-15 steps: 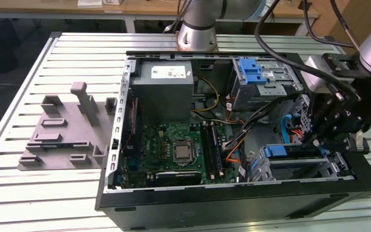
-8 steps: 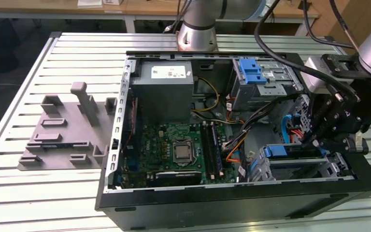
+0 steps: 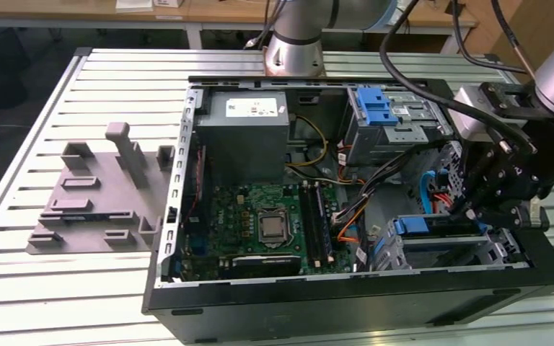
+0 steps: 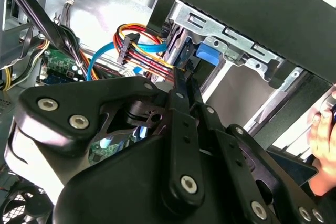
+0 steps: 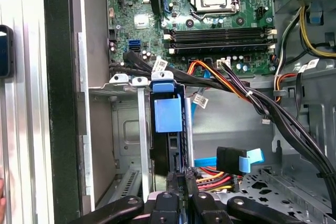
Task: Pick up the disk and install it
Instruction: 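Insert the first disk wire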
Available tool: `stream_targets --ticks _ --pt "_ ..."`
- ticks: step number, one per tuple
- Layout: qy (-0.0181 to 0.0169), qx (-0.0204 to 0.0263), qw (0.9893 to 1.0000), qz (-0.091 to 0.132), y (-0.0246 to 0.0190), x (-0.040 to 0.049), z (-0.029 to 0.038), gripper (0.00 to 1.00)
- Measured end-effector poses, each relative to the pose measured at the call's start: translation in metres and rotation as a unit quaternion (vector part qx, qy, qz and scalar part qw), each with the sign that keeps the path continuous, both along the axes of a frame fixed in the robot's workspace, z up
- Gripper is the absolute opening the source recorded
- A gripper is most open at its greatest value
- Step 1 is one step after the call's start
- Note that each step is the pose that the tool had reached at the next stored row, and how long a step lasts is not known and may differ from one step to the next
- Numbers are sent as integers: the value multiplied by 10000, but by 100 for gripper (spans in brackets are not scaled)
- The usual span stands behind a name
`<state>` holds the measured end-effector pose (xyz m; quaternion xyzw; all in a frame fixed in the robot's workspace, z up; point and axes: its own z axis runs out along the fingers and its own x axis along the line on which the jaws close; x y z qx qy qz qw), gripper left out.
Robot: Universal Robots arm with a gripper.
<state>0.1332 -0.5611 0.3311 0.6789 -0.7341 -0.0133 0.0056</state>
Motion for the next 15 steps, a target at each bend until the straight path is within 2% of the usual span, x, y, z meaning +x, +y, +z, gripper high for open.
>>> stream_targets --ticks 11,12,15 --pt "1 1 10000 0 0 16 -13 17" --pt "1 2 10000 0 0 16 -12 24" --pt "1 0 10000 0 0 15 13 24"
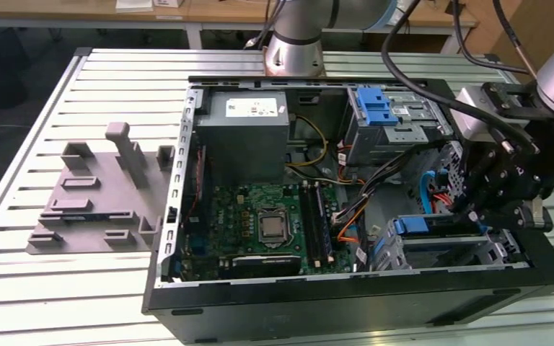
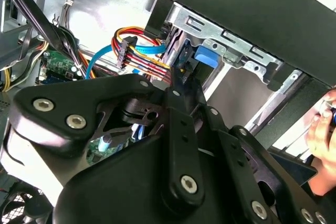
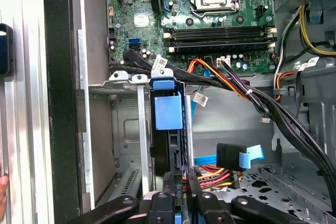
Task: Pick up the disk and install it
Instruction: 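Insert the first disk wire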
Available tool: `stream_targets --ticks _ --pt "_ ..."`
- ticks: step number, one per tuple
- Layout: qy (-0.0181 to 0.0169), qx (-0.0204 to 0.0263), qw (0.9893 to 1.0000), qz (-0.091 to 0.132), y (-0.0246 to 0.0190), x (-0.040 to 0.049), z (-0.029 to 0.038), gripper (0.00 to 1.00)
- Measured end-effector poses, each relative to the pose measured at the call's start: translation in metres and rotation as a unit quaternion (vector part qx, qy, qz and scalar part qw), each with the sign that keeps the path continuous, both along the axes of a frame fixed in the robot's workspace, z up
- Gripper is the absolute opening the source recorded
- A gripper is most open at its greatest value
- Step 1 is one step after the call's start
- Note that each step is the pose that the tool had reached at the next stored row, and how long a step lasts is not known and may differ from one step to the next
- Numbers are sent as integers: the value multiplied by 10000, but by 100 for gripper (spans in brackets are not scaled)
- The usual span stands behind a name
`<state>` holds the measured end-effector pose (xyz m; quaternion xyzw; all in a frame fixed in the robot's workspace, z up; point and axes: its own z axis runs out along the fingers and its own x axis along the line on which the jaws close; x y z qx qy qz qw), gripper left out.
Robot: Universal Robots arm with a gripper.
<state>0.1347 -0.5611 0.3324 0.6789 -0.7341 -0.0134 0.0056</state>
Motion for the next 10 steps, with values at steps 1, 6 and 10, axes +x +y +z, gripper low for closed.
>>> stream_targets --ticks 1,6,10 --pt "0 0 10000 0 0 0 14 24" --pt "0 0 10000 0 0 0 80 24" --pt "0 1 10000 0 0 0 87 11"
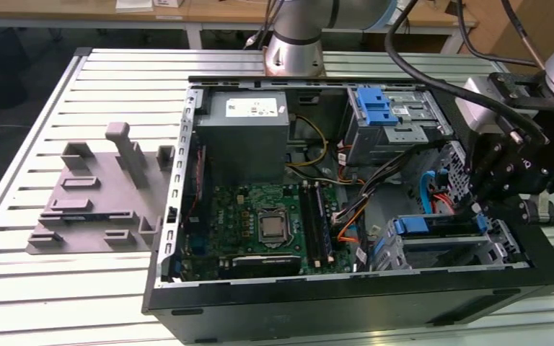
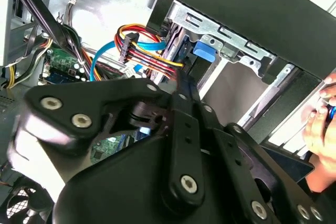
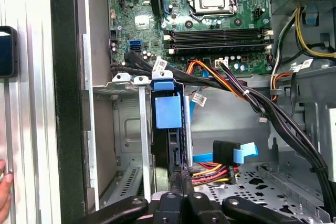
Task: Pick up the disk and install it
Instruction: 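Insert the first disk wire, then insert the second disk wire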
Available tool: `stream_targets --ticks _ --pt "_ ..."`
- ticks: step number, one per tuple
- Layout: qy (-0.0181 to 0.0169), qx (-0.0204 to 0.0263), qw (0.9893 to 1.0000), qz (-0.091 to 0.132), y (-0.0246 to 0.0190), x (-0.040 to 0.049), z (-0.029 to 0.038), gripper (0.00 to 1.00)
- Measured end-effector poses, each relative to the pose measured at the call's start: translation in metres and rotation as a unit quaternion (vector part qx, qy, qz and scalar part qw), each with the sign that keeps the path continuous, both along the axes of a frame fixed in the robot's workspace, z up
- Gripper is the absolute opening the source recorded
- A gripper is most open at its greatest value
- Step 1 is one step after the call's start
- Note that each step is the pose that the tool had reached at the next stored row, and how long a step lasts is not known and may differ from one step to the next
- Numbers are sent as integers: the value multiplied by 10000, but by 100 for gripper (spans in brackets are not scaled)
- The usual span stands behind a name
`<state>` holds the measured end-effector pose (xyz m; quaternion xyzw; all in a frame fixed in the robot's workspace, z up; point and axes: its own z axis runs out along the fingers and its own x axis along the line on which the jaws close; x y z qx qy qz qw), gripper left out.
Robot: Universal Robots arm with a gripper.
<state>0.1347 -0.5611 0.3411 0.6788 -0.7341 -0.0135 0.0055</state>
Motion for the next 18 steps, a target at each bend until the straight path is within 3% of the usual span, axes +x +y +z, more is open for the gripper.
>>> stream_targets --ticks 18 --pt "0 -2 10000 0 0 -19 7 11"
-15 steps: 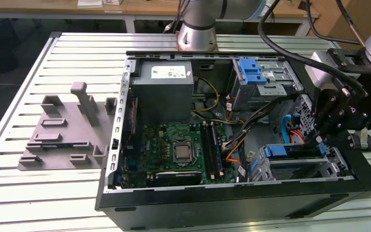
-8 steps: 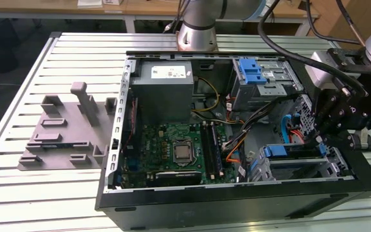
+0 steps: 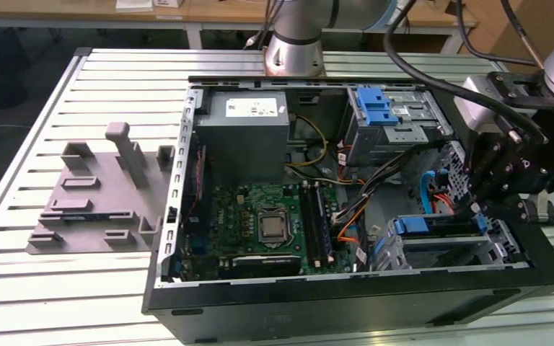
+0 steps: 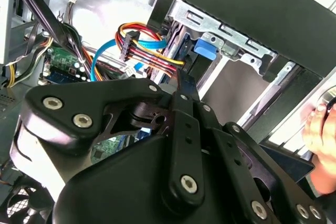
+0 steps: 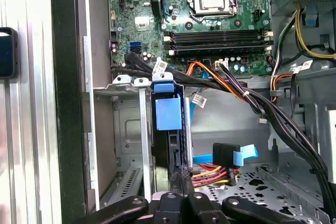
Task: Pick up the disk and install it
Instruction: 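Insert the second disk wire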
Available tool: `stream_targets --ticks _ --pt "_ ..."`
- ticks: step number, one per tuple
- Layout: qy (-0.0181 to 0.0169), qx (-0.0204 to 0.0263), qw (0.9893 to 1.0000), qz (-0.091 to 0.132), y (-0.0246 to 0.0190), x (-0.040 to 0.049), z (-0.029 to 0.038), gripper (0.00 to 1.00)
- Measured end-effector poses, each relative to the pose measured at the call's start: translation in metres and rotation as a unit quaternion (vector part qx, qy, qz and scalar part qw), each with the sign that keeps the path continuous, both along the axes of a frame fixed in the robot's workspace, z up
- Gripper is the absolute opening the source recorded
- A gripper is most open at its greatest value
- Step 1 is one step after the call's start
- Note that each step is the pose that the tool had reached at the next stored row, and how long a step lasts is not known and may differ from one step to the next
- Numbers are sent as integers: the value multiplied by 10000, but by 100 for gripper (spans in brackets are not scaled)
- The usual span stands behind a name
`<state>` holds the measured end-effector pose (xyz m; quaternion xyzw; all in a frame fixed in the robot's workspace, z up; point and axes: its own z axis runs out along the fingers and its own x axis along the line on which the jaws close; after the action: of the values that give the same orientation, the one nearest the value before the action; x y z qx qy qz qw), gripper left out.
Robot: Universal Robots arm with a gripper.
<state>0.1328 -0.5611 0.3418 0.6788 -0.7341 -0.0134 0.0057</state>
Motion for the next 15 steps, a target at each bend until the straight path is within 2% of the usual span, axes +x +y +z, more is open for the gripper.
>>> stream_targets --ticks 3,5,8,15 --pt "0 0 10000 1 0 -47 -1 11" --pt "-1 1 10000 0 0 -108 -1 11" --pt "-3 1 10000 0 -1 -118 0 11" --pt "-3 1 10000 -1 6 -124 134 11"
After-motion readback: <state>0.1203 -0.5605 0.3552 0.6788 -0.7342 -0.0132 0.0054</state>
